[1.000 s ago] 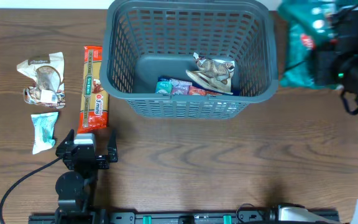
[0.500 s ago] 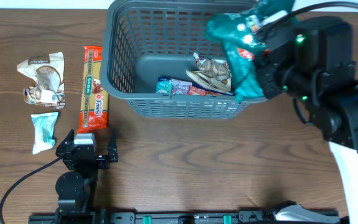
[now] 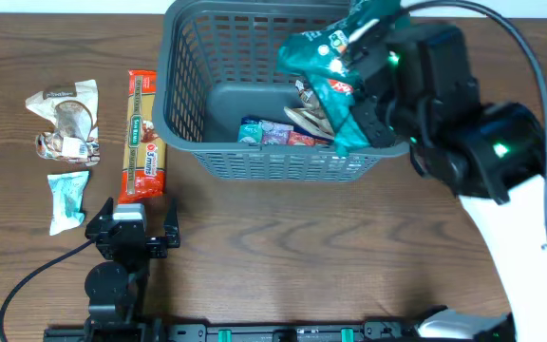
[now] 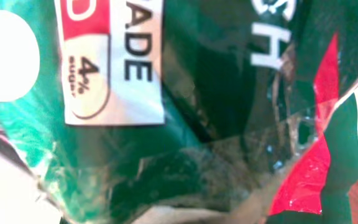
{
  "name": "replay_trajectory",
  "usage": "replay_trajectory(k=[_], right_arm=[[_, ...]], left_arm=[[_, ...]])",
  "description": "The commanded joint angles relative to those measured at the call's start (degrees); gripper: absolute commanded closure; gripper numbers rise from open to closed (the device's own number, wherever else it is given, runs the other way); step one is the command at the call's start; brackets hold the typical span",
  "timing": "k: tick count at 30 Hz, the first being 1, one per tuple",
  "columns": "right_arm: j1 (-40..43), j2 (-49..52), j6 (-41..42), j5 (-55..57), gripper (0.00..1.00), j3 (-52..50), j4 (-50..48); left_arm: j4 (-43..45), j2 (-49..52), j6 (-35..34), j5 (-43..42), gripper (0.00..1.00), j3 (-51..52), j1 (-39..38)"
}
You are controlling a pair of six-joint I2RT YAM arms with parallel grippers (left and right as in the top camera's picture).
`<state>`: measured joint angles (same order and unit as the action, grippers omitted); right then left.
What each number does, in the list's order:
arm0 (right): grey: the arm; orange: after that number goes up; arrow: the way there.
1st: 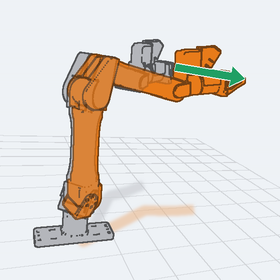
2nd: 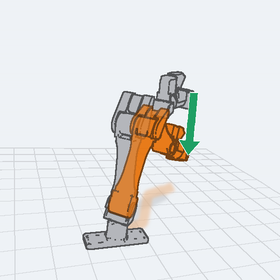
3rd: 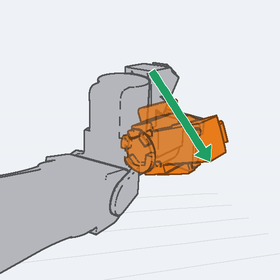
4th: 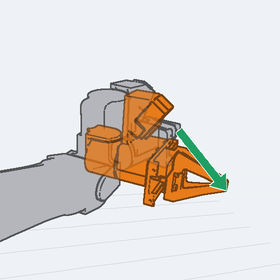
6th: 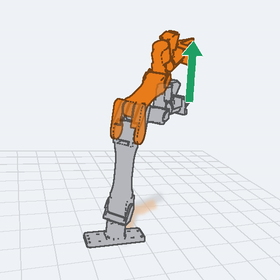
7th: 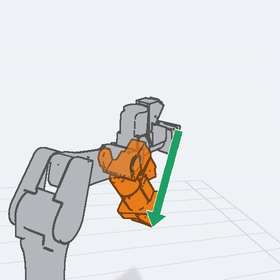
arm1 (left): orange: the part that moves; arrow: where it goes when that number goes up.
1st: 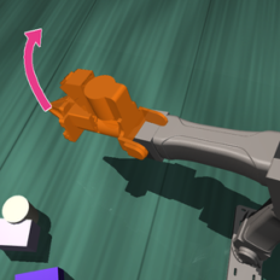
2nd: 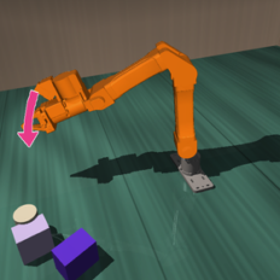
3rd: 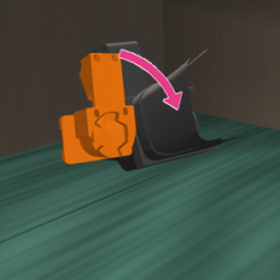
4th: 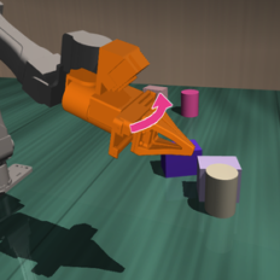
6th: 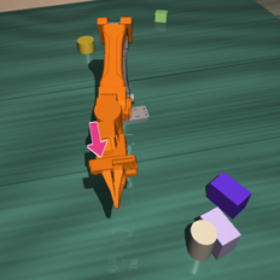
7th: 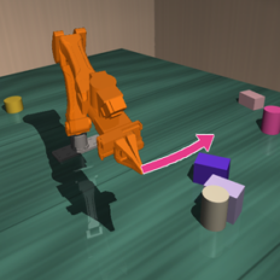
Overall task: Pack container
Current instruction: 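Lower the Nescafé bag into the basket and open the right gripper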
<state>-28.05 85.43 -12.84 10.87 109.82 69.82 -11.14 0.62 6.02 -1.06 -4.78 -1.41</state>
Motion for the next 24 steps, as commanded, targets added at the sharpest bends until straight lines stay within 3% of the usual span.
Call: replay_trajectory(k=[1,12,24], right_arm=[[-0.6,1.3,-1.1,2.2,0.99,1.1,-1.6],[-0.5,4.2,-1.1,0.9,0.99,1.1,-7.0],[-0.5,11.5,1.9,-2.7,0.99,1.1,-5.5]], left_arm=[[-1.6,-0.4,0.2,0.5,0.01,0.9,-0.2],[-1.7,-0.4,0.2,0.5,0.01,0.9,-0.2],[-1.7,-0.4,0.2,0.5,0.01,0.9,-0.2]])
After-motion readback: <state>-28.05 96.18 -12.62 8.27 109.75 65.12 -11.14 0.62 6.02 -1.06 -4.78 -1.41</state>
